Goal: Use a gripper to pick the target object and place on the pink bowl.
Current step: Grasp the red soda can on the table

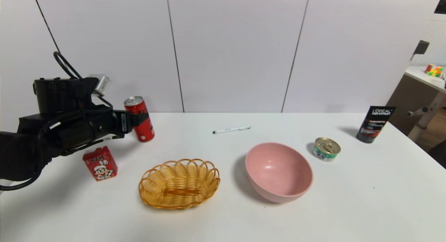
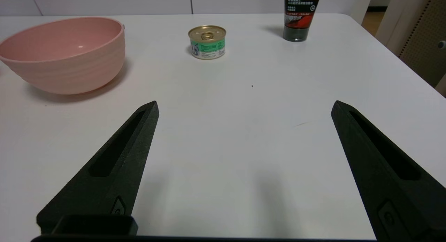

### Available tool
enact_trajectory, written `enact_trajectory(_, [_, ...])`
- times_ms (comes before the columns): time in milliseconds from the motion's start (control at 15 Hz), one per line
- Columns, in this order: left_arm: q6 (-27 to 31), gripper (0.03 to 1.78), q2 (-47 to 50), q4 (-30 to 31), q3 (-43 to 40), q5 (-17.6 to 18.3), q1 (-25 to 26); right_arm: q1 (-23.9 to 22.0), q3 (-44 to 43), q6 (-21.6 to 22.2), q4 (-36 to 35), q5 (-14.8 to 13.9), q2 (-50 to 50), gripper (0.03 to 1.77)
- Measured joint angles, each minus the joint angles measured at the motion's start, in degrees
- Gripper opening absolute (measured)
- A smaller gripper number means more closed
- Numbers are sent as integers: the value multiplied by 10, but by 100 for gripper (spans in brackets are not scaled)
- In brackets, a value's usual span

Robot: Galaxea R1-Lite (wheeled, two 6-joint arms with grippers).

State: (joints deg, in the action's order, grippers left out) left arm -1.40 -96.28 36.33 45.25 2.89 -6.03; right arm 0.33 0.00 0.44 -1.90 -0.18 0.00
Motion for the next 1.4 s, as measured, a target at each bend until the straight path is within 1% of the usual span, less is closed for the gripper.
enact_trajectory(267, [-12,169,-21,135,-60,-1,6,0,0,0,0,0,0,171])
enact_trajectory(400, [-22,169,-35,184,-75,-1,6,0,0,0,0,0,0,171])
enact_trajectory(467, [-24,169,-42,197,-78,-1,7,0,0,0,0,0,0,171])
enact_trajectory(600, [-25,169,-54,207,-79,-1,7,0,0,0,0,0,0,171])
enact_trajectory(933, [-26,169,-75,204,-74,-1,7,0,0,0,0,0,0,171])
enact_trajectory(1400, [-27,169,-120,205,-25,0,11,0,0,0,0,0,0,171])
